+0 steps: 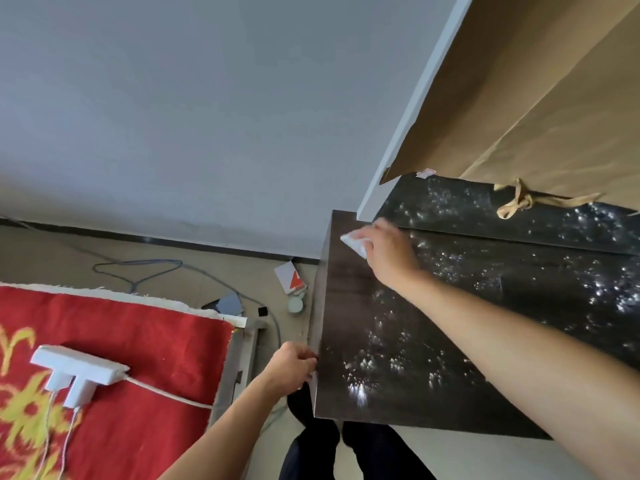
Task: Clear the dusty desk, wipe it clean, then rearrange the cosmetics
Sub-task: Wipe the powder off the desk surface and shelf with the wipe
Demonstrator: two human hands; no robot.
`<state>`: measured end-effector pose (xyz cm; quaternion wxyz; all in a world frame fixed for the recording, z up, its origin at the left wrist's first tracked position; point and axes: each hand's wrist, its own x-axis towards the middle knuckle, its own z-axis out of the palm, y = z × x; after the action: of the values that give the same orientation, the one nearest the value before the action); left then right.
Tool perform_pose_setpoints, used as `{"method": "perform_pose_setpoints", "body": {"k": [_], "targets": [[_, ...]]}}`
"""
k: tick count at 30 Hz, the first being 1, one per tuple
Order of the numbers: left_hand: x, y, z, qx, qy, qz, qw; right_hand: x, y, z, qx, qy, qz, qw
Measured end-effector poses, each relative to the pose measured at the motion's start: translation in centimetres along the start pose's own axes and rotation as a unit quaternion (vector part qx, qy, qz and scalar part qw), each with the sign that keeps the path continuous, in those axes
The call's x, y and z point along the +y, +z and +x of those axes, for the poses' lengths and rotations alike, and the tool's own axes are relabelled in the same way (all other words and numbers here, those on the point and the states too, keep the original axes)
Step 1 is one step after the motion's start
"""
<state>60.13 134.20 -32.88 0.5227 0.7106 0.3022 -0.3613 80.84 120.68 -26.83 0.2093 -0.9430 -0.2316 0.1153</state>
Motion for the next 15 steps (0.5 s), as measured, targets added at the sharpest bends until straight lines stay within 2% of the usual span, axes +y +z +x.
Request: {"method": "perform_pose_setpoints", "body": {"k": [1, 3, 5, 10, 13, 15], "targets": [[-0.1, 0.0, 0.1, 0.006, 0.004, 0.003, 1.0, -0.1, 0.4, 1.6, 0.017, -0.008, -0.033, 0.999], [-0.3, 0.1, 0.2, 0.016, 0.01, 0.009, 1.0, 0.2, 1.9, 3.1, -0.012, -0.04, -0.109, 0.993], [-0.6, 0.3, 0.2, 0.022, 0.019, 0.011, 1.0, 1.7, 3.3, 2.7, -0.01, -0.067, -0.134, 0.989], [-0.6, 0.8, -0.7, 0.023, 0.015, -0.004, 1.0, 5.0, 2.8, 1.4, 0.089, 0.075, -0.01, 0.993], [-0.4, 0.8, -0.8, 0.035, 0.005, 0.0, 0.999, 5.1, 1.9, 0.9, 0.054, 0.096, 0.01, 0.994], [-0.2, 0.9, -0.9, 0.041, -0.005, 0.005, 0.999, 4.5, 1.6, -1.4, -0.038, 0.041, 0.024, 0.998]]}}
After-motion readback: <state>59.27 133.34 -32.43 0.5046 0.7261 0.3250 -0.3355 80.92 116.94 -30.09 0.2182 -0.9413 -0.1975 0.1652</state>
